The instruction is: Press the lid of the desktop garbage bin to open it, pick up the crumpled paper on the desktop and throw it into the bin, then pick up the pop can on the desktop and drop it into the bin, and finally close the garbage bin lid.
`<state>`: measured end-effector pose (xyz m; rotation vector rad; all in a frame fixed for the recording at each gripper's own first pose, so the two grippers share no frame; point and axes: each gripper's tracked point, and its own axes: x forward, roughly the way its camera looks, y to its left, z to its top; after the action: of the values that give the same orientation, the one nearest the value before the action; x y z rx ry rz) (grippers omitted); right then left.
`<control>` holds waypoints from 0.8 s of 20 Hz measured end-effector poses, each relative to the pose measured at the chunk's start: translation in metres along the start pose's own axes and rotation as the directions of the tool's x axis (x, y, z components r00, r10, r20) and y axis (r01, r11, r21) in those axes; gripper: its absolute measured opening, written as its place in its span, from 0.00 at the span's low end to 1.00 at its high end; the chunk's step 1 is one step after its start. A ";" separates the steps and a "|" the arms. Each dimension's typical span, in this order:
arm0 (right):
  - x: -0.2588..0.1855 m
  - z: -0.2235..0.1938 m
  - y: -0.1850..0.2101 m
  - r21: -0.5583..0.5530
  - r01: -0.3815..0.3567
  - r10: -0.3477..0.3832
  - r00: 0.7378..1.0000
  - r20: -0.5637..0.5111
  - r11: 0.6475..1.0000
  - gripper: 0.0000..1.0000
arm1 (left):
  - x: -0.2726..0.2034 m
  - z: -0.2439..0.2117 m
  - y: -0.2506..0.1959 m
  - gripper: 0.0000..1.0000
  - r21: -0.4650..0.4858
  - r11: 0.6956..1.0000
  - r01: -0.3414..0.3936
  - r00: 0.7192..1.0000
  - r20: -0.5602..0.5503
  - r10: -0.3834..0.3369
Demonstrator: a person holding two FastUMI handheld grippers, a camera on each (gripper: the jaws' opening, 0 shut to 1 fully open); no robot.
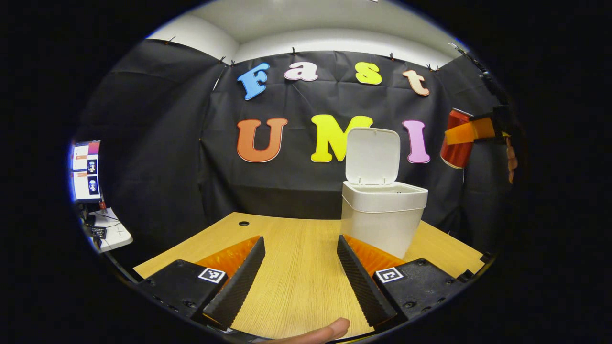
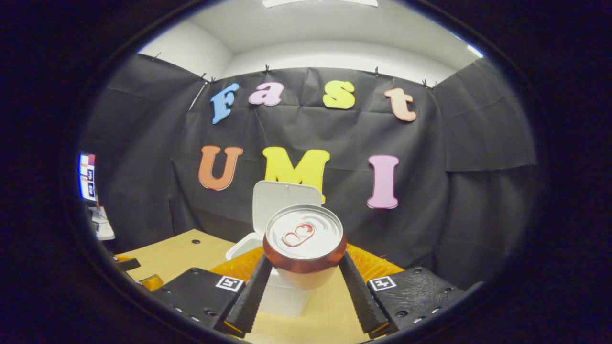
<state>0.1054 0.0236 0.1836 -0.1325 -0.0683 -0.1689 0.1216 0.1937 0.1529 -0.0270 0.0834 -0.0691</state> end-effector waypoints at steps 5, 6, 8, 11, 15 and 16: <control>0.065 -0.017 0.048 -0.004 -0.036 0.035 0.996 -0.087 0.999 0.80 | 0.001 0.000 0.013 0.98 0.023 1.000 -0.021 1.000 0.003 0.021; 0.076 -0.018 0.056 0.019 -0.046 0.048 0.993 -0.107 0.999 0.81 | 0.003 0.001 0.016 0.98 0.021 0.999 -0.025 1.000 0.003 0.025; 0.099 -0.021 0.065 0.048 -0.034 0.040 0.990 -0.137 0.998 0.81 | 0.004 0.001 0.025 0.98 0.009 0.999 -0.040 0.999 0.004 0.040; 0.131 -0.029 0.071 0.042 -0.002 0.010 0.984 -0.178 0.999 0.80 | 0.007 0.001 0.030 0.98 -0.014 0.999 -0.041 0.999 -0.003 0.041; 0.151 -0.045 0.069 0.048 0.015 -0.004 0.975 -0.224 0.999 0.80 | 0.014 -0.007 0.040 0.98 -0.030 0.998 -0.049 0.998 -0.026 0.048; 0.155 -0.047 0.069 0.066 0.017 -0.001 0.973 -0.231 0.998 0.80 | 0.017 -0.008 0.039 0.98 -0.037 0.999 -0.035 0.999 -0.032 0.034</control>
<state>0.2726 0.0591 0.1403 -0.0439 0.1576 -0.1897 0.1405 0.2312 0.1419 -0.0618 0.1166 -0.0332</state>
